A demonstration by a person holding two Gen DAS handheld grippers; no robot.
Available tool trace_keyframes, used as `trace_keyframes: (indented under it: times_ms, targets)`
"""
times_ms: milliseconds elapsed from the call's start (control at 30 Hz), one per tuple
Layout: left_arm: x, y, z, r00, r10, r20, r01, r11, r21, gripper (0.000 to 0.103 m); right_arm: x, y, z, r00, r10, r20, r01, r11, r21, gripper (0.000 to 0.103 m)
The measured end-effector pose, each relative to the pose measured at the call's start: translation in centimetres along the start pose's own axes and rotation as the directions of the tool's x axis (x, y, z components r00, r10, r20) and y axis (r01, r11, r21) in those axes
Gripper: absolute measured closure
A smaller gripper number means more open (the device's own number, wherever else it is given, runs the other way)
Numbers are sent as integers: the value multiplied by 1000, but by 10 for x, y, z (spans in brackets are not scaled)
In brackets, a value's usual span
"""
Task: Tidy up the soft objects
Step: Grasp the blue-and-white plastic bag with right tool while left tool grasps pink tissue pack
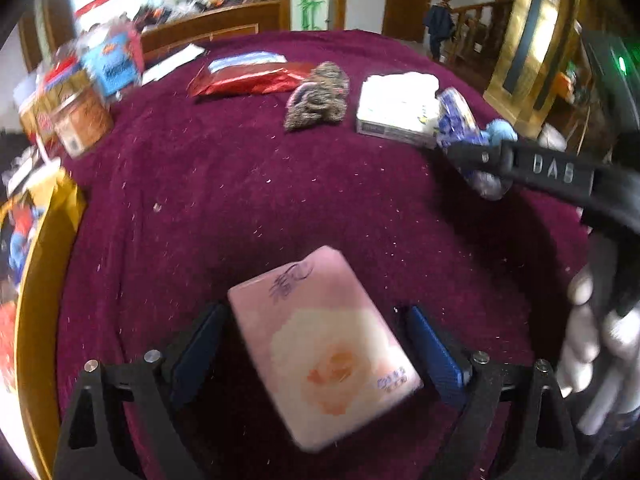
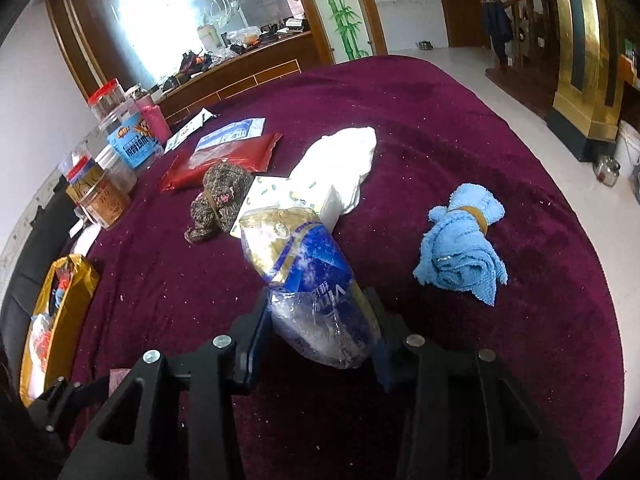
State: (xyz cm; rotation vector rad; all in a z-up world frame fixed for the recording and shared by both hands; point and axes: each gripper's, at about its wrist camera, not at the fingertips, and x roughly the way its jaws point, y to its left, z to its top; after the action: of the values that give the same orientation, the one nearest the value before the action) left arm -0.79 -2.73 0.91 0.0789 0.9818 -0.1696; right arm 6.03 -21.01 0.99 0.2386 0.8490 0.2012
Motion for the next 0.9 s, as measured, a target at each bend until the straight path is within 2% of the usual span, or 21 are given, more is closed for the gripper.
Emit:
trace_keyframes:
  times_ms: [33,67,100,167,300,433,567,633,767,900]
  targets:
    - [-1,-1,-1,1000,-7,12,7,1000,13,13,0,-1,1,1000,4,0,-4,1000,6,61]
    - [-1,-1,-1,1000,-19,17,19,1000,22,31,0,-2,1,1000,8,0,-8,1000,11,61]
    - [-6,2,-1,999,-26,33,25,999,27,37,-1,-3,2,1000,10,1,-10,1000,18,61]
    - [-11,10,0,997,-75,32,75,997,5,38,-1,-4,3,1000,8,3,-8,1000,20,61]
    - [-27,26,-5,991,-119,56,121,992,-40,38,-2,-5,3,1000,13,4,-13,1000,21,61]
    - [-61,50,-19,971,-216,99,227,967,-120,38,-4,-6,3,999,33,13,-34,999,33,63]
    - [-99,75,-29,955,-246,166,271,951,-149,38,-7,-11,3,999,16,32,-18,998,55,65]
    - [-120,94,-36,950,-230,210,267,948,-171,38,-8,-15,3,999,13,39,-15,997,70,65]
    - [-157,142,-59,952,-105,286,176,956,-236,38,-10,-17,2,999,6,50,-10,997,82,65]
    - [-170,197,-85,953,-17,301,128,927,-352,38,-11,-17,0,998,-15,64,10,996,87,65]
